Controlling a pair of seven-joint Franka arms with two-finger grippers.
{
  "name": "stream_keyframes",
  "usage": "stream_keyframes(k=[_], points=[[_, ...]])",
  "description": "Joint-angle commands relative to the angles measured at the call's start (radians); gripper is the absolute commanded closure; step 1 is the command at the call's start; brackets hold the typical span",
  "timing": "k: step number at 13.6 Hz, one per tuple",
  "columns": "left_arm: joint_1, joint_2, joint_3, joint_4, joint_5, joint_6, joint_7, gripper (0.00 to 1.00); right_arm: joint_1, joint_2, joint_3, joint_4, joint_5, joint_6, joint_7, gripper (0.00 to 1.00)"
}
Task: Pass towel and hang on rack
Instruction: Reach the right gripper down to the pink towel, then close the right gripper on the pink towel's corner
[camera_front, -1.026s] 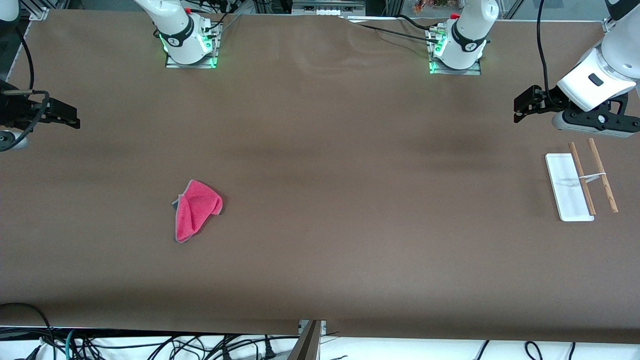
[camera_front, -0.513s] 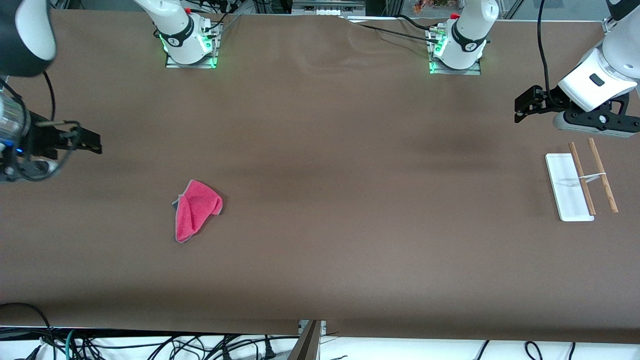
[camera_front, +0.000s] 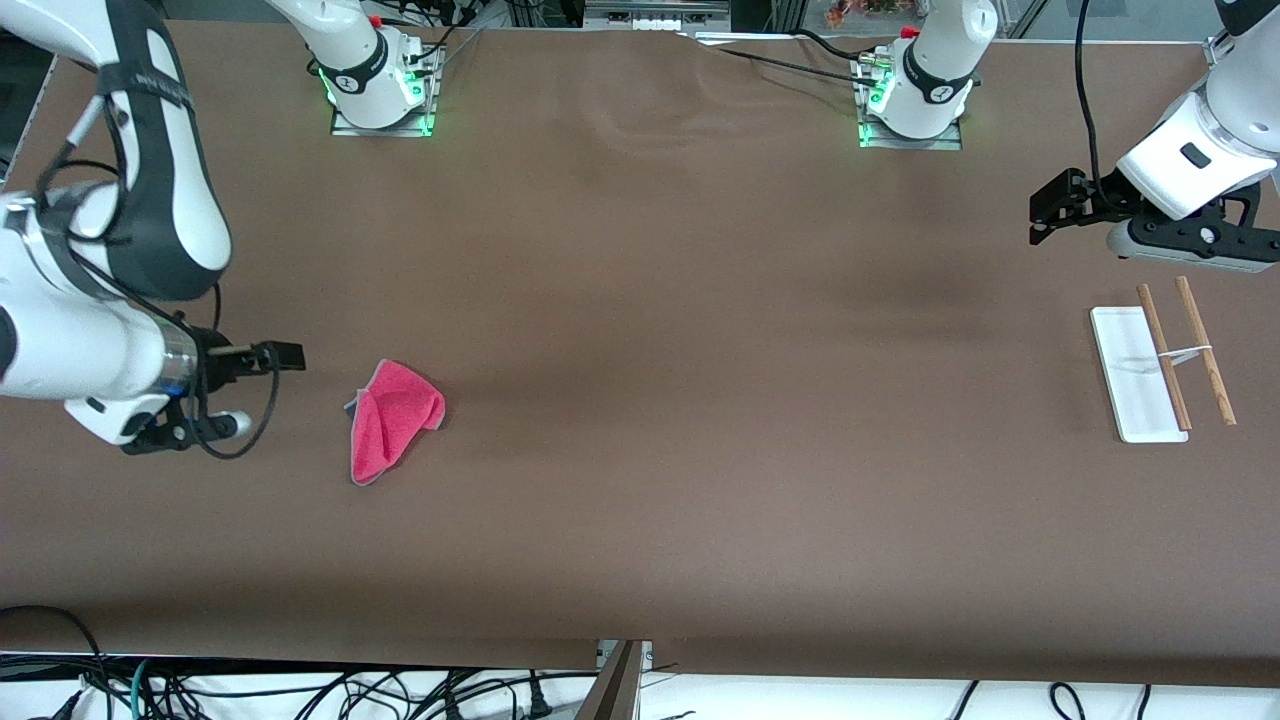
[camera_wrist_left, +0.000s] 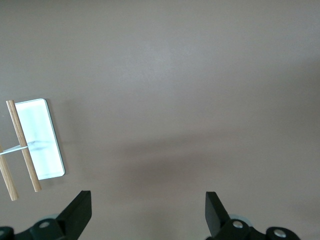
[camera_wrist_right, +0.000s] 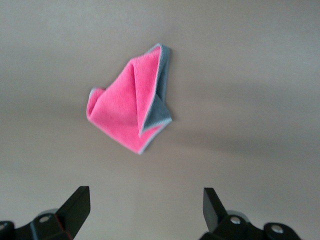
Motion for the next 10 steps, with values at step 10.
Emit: stream_keyframes(k=[10], points=[[0.006,-0.007,-0.002,0.01,0.012,-0.018,0.012,0.0,0.043,0.193,-0.011,-0.055,-0.001,0.18,0.103,0.0]])
